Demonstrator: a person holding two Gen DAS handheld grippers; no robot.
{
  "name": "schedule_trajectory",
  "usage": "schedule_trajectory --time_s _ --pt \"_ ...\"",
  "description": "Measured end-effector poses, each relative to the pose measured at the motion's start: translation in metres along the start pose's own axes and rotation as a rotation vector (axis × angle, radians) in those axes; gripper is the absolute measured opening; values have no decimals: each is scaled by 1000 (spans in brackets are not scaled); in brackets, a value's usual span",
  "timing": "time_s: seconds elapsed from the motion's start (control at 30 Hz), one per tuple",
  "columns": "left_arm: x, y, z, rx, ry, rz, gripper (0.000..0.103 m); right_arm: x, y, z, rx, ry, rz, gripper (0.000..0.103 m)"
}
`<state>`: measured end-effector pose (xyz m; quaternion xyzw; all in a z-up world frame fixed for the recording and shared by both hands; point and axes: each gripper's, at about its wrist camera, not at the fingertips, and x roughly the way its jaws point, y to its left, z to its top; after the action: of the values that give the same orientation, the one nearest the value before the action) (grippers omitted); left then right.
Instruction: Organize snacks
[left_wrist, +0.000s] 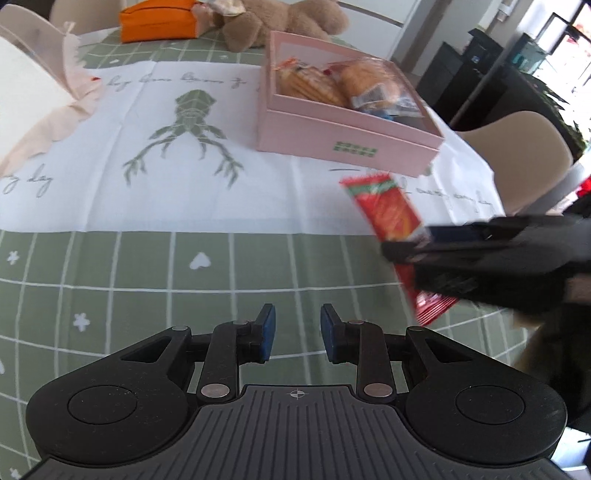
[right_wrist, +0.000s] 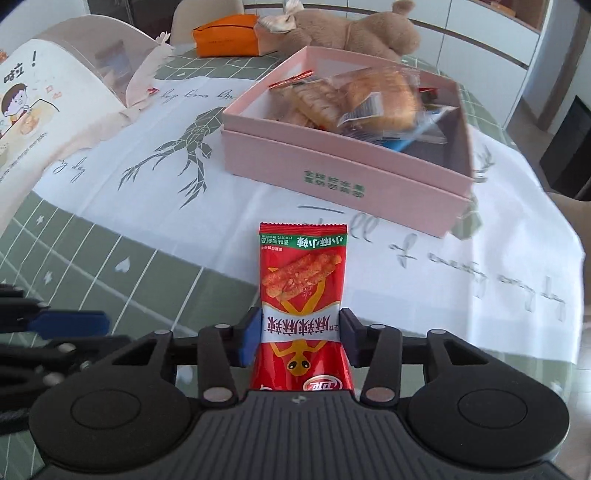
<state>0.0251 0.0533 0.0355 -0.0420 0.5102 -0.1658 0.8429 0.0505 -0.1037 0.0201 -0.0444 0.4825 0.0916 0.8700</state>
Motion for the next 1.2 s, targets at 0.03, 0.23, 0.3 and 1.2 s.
schedule_trajectory --time_s 0.03,0.23,0.3,1.2 --pt "0 -2 1 2 -3 -14 30 -9 -3 2 6 -5 -2 44" --pt "1 -9 13 -2 -33 -88 30 -81 -36 55 81 -131 7 44" --pt "1 -9 15 -5 -48 -105 30 -92 -45 86 102 -177 -10 44" --pt "39 -17 -28 221 -281 109 41 -12 -35 -59 252 -147 -67 69"
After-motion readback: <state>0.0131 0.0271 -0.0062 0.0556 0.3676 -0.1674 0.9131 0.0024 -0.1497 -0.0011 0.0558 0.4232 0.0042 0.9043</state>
